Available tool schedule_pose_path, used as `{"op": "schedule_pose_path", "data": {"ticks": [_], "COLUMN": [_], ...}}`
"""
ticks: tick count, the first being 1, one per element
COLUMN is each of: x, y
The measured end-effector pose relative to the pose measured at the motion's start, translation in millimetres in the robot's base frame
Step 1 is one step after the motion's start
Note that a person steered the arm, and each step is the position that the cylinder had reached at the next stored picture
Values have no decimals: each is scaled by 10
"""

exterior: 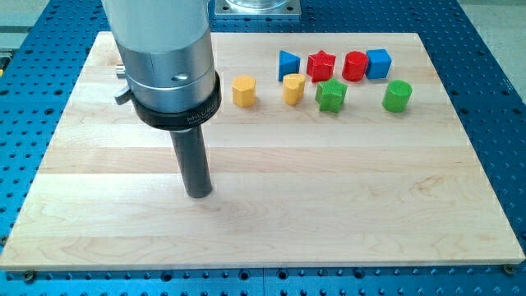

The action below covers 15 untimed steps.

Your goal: Move the triangle to the top left of the board

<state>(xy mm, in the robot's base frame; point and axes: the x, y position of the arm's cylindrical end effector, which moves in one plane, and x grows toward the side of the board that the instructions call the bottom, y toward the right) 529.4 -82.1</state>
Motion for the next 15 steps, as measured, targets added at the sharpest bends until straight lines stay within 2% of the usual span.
{"op": "schedule_pose_path", "data": {"ticks": [2,3,4,5,6,7,8,9,11,12,14,15], "x": [-156,-537,-729,-744,-1029,-1783,-2349,-2567,-3305,-3382,-3375,-3276], "y": [-5,227,782,1929,3303,3734,3781,3648,3244,2977,2088,1791]}}
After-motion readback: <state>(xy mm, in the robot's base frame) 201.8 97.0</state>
